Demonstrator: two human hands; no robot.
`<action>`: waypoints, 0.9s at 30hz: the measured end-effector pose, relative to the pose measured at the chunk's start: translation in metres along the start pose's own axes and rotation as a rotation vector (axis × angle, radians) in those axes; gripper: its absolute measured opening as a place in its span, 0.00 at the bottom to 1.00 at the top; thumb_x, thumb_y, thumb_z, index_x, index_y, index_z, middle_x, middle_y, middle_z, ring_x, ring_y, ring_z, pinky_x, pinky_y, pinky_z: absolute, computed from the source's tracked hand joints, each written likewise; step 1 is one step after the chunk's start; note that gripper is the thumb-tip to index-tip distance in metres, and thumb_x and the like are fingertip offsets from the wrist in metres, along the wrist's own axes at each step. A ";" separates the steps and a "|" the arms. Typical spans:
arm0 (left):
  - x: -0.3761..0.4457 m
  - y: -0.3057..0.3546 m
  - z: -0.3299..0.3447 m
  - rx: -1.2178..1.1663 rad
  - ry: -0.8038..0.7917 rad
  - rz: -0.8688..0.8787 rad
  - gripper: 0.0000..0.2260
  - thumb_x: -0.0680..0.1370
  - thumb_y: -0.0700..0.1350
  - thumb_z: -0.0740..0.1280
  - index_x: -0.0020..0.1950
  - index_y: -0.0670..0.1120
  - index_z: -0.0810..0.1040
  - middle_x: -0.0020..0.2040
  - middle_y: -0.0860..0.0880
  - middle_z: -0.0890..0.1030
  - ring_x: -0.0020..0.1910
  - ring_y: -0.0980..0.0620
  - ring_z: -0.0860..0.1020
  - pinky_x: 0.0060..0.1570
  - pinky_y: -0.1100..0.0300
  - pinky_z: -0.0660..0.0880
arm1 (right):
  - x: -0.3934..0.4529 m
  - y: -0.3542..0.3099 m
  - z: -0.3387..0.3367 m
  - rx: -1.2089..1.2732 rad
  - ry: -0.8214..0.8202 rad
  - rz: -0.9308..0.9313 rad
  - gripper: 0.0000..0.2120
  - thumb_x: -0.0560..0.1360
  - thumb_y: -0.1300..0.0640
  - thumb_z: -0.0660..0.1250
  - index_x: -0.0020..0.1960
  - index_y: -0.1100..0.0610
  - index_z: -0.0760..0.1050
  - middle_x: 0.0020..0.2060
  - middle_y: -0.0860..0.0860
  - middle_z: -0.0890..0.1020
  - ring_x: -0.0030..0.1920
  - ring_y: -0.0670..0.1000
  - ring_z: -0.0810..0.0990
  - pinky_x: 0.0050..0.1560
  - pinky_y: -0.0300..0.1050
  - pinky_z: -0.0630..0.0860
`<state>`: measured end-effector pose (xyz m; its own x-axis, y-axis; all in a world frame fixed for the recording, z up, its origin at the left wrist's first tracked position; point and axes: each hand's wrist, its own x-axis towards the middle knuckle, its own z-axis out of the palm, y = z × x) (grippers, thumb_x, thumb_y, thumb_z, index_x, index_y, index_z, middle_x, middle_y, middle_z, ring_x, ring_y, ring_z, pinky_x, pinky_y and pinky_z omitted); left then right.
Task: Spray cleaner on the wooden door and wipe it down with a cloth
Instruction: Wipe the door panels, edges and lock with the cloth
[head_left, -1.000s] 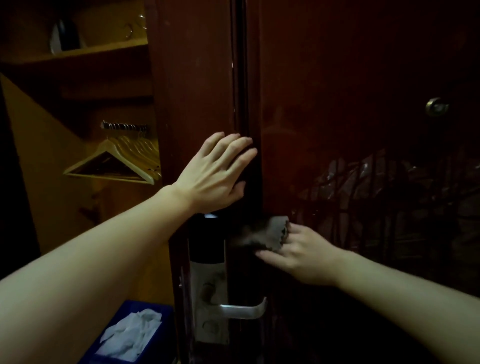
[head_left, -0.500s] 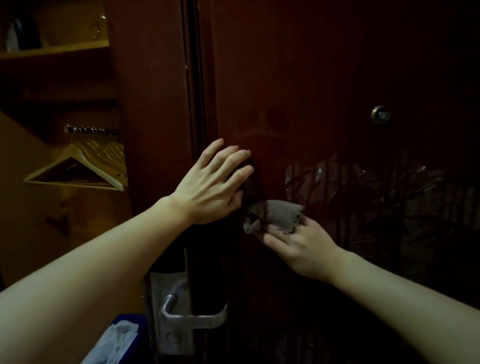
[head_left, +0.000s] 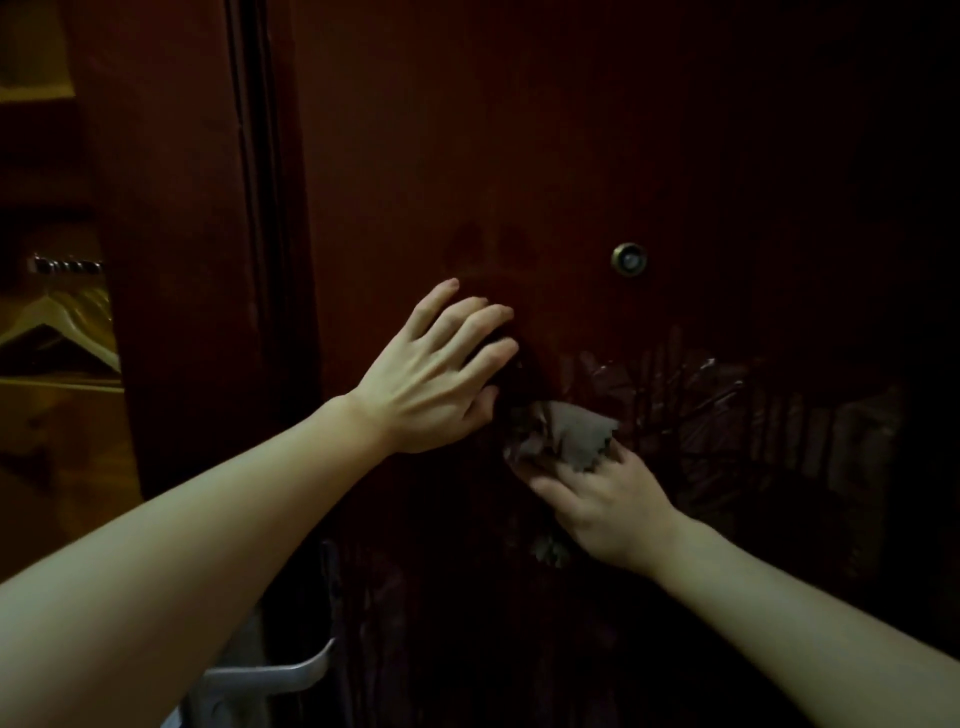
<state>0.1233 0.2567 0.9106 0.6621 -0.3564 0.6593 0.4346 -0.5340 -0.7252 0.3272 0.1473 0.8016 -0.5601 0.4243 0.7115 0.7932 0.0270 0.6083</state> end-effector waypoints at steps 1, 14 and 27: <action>0.007 0.004 0.002 0.001 0.004 -0.002 0.20 0.74 0.50 0.66 0.62 0.42 0.70 0.65 0.38 0.74 0.64 0.38 0.72 0.70 0.39 0.60 | 0.005 0.013 -0.006 -0.017 0.007 0.034 0.23 0.74 0.57 0.59 0.69 0.53 0.71 0.62 0.55 0.80 0.59 0.61 0.79 0.56 0.54 0.75; 0.083 0.067 0.023 -0.049 0.059 0.046 0.19 0.74 0.50 0.66 0.61 0.43 0.69 0.62 0.39 0.74 0.63 0.39 0.71 0.71 0.39 0.58 | -0.061 0.065 -0.023 -0.056 0.022 0.192 0.28 0.71 0.56 0.64 0.71 0.53 0.68 0.67 0.54 0.76 0.64 0.62 0.75 0.59 0.57 0.75; 0.143 0.127 0.044 -0.085 0.074 0.088 0.16 0.77 0.50 0.64 0.59 0.42 0.70 0.61 0.39 0.76 0.63 0.40 0.72 0.71 0.39 0.58 | -0.125 0.104 -0.031 -0.040 0.084 0.300 0.28 0.71 0.58 0.62 0.71 0.54 0.68 0.68 0.55 0.74 0.67 0.61 0.73 0.60 0.59 0.76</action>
<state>0.2996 0.1717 0.9039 0.6471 -0.4585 0.6092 0.3216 -0.5602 -0.7633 0.4725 0.0693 0.7868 -0.3210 0.3318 0.8870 0.9172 -0.1244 0.3785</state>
